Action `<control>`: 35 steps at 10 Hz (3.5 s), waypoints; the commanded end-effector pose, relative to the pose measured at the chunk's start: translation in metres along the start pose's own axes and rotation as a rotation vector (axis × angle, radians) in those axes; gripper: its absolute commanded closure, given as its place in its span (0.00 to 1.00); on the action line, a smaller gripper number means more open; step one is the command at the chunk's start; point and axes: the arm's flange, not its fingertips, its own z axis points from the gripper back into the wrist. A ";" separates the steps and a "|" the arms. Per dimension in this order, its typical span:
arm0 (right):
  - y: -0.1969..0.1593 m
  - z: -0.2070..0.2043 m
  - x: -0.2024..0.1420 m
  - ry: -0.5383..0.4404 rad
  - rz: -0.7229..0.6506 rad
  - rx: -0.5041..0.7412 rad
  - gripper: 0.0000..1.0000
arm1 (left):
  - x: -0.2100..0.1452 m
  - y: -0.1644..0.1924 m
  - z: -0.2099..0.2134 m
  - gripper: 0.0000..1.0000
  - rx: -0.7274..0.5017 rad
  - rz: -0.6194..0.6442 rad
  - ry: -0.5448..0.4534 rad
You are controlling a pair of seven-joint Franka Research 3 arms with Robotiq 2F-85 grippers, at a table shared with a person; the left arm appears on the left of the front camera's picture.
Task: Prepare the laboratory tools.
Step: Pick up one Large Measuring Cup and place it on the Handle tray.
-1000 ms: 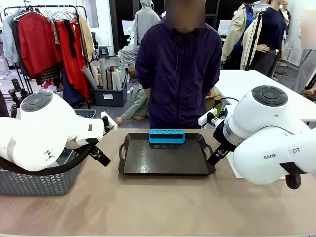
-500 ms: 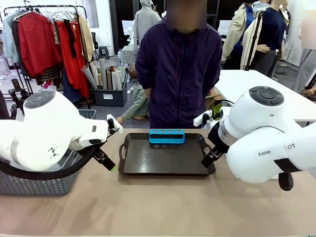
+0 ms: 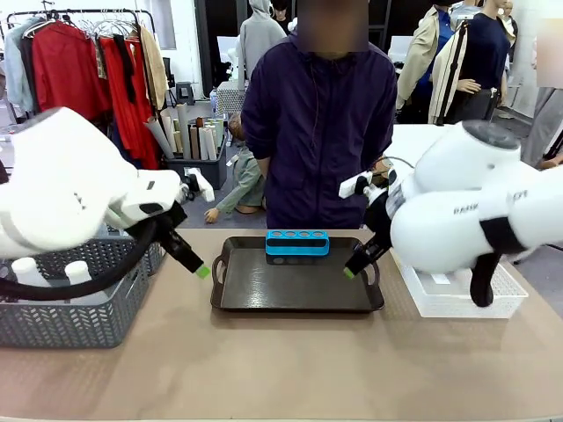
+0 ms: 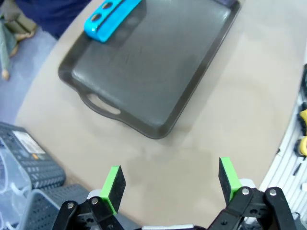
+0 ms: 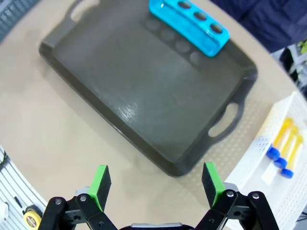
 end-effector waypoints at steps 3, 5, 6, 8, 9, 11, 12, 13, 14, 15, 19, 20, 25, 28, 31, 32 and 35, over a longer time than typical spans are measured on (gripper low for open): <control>-0.048 0.038 0.017 -0.042 0.022 0.137 0.00 | 0.013 0.027 0.013 0.00 -0.079 -0.070 -0.052; -0.071 0.048 0.017 -0.097 0.008 0.130 0.00 | 0.009 0.035 0.011 0.00 -0.039 -0.055 -0.083; -0.077 0.051 0.013 -0.116 0.000 0.144 0.00 | 0.006 0.037 0.011 0.00 -0.038 -0.045 -0.094; -0.081 0.051 0.009 -0.143 -0.012 0.099 0.00 | 0.005 0.038 0.011 0.00 -0.021 -0.014 -0.134; -0.076 0.056 0.015 -0.095 -0.021 0.107 0.00 | 0.007 0.038 0.015 0.00 -0.036 -0.032 -0.069; -0.076 0.056 0.015 -0.095 -0.021 0.107 0.00 | 0.007 0.038 0.015 0.00 -0.036 -0.032 -0.069; -0.076 0.056 0.015 -0.095 -0.021 0.107 0.00 | 0.007 0.038 0.015 0.00 -0.036 -0.032 -0.069; -0.076 0.056 0.015 -0.095 -0.021 0.107 0.00 | 0.007 0.038 0.015 0.00 -0.036 -0.032 -0.069; -0.076 0.056 0.015 -0.095 -0.021 0.107 0.00 | 0.008 0.035 0.015 0.00 -0.028 -0.027 -0.067; -0.074 0.055 0.015 -0.094 -0.017 0.103 0.00 | 0.012 0.029 0.022 0.00 -0.064 -0.107 -0.079; -0.066 0.064 0.055 -0.159 0.024 0.232 0.00 | 0.056 0.031 0.053 0.00 -0.110 -0.224 -0.165; -0.071 0.067 0.064 -0.177 0.030 0.230 0.00 | 0.064 0.036 0.059 0.00 -0.101 -0.239 -0.180; -0.106 0.102 0.079 -0.238 0.054 0.218 0.00 | 0.079 0.063 0.073 0.00 -0.065 -0.233 -0.204; -0.112 0.114 0.075 -0.249 0.112 0.185 0.00 | 0.080 0.069 0.074 0.00 -0.059 -0.218 -0.206; -0.127 0.110 0.062 -0.219 0.114 0.160 0.00 | 0.082 0.072 0.074 0.00 -0.047 -0.208 -0.204; -0.130 0.104 0.058 -0.212 0.100 0.174 0.00 | 0.084 0.074 0.079 0.00 -0.032 -0.211 -0.203; -0.135 0.098 0.045 -0.205 0.080 0.180 0.00 | 0.087 0.076 0.090 0.00 -0.008 -0.217 -0.207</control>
